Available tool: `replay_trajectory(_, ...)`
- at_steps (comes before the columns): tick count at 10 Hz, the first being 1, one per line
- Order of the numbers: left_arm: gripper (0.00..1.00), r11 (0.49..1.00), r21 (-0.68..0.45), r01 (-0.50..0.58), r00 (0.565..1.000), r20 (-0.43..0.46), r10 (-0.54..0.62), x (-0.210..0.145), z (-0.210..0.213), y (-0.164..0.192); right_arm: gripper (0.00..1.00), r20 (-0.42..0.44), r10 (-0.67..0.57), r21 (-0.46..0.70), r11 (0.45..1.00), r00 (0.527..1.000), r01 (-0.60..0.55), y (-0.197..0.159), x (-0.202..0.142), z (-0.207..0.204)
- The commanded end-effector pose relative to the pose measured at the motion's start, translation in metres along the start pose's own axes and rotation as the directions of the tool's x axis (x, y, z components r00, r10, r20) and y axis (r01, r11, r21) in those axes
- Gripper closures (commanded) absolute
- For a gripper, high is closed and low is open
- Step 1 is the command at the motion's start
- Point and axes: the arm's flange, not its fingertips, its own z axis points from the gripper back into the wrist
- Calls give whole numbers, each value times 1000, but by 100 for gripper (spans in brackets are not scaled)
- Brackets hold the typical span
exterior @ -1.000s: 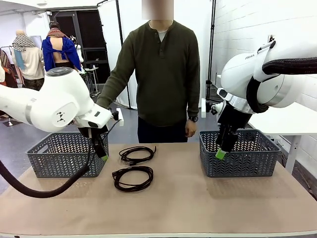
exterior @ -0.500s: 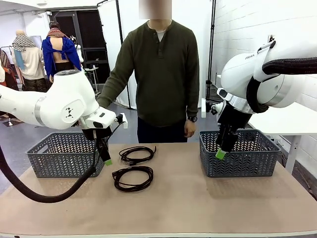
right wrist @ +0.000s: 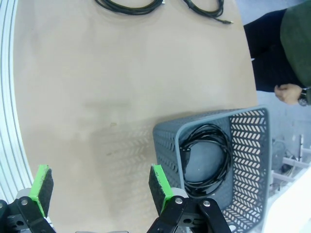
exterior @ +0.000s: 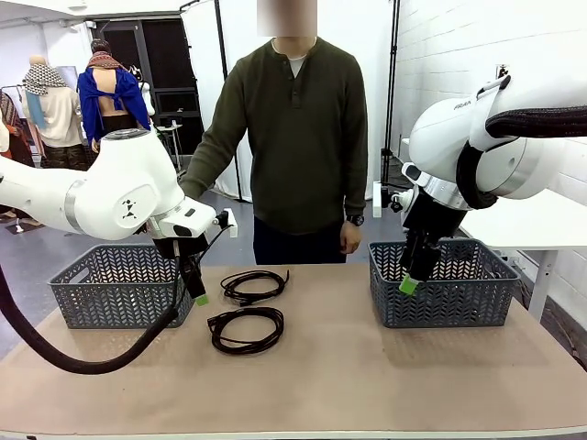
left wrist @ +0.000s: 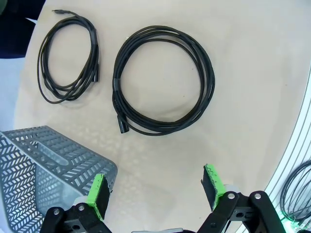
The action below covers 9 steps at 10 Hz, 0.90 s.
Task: Organize the cables according to human instructions.
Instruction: Pick up a bundle of cables and place it in the basket indicated by the human.
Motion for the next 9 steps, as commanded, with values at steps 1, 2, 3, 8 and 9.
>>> replay_trajectory(1,0,1000,26,2,1000,0,-2,-3,-1,0,0,-6,-11,-7,1000,1000,10,-3,2,-1)
replay_trajectory(2,0,1000,0,0,1000,0,0,0,0,0,0,-6,-11,-7,1000,1000,10,-3,2,-1)
replay_trajectory(3,0,1000,-11,28,999,-16,-29,8,-7,5,0,-6,-11,-7,1000,1000,10,-3,2,-1)
replay_trajectory(8,0,996,-75,50,997,-57,-55,51,-50,25,0,-6,-11,-7,1000,1000,10,-3,2,-1)
replay_trajectory(9,0,995,-87,51,995,-79,-57,56,-60,26,0,-6,-11,-7,1000,1000,10,-3,2,-1)
